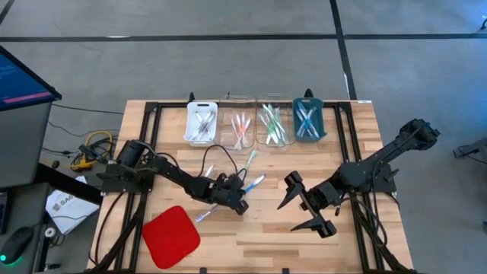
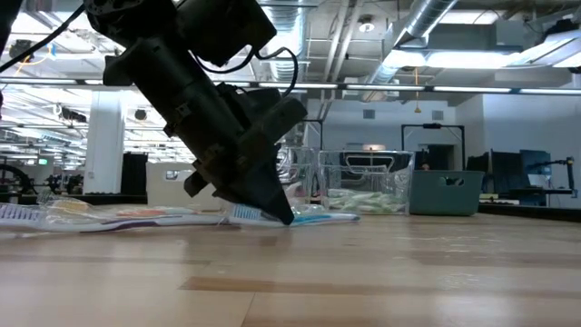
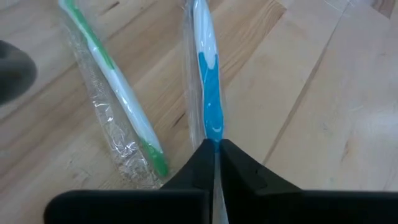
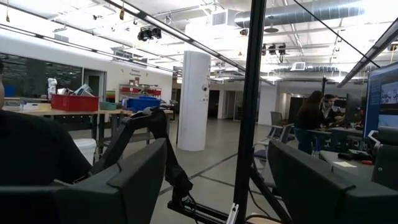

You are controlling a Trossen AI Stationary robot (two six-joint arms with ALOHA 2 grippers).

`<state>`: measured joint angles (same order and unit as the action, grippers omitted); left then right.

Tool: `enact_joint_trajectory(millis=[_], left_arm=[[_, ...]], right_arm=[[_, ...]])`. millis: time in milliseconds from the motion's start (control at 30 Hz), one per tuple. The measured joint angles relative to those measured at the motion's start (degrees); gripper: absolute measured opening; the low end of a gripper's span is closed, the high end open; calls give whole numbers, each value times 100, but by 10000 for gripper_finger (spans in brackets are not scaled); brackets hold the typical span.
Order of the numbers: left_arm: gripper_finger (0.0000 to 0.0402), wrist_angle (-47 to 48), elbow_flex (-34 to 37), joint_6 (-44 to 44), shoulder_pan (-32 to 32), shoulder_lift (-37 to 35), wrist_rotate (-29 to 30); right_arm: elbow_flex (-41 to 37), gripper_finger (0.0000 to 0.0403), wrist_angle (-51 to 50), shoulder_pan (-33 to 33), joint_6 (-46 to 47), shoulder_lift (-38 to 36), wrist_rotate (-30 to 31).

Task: Pick & Place Toothbrushes
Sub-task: Put the blue toothbrush into the blue bin

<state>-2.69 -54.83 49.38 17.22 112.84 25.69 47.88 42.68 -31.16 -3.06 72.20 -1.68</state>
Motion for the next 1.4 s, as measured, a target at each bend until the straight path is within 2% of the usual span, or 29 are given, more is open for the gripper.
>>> enact_joint_trajectory(millis=[167, 467, 700, 1000, 1100, 1233, 1400], left_arm=[[2, -31, 20, -174, 86, -129, 96], [1, -5, 41, -770, 351, -1102, 528], [0, -79, 40, -1120, 656, -1599, 1099], [1, -124, 40, -1785, 1086, -2160, 2262], [1, -153, 40, -2139, 1249, -2458, 2740], [1, -441, 31, -2959, 1485, -2850, 3198], [1, -1396, 29, -4231, 1774, -3185, 3283]], right_arm=[[0, 275, -9, 0, 1, 0, -1], [0, 275, -28, 0, 8, 0, 1], [0, 275, -31, 1, 8, 0, 0], [0, 275, -45, 2, -24, 0, 1], [0, 275, -45, 1, -309, 0, 18], [0, 275, -38, 51, -141, 0, 159], [0, 275, -26, 299, 447, 17, 216]])
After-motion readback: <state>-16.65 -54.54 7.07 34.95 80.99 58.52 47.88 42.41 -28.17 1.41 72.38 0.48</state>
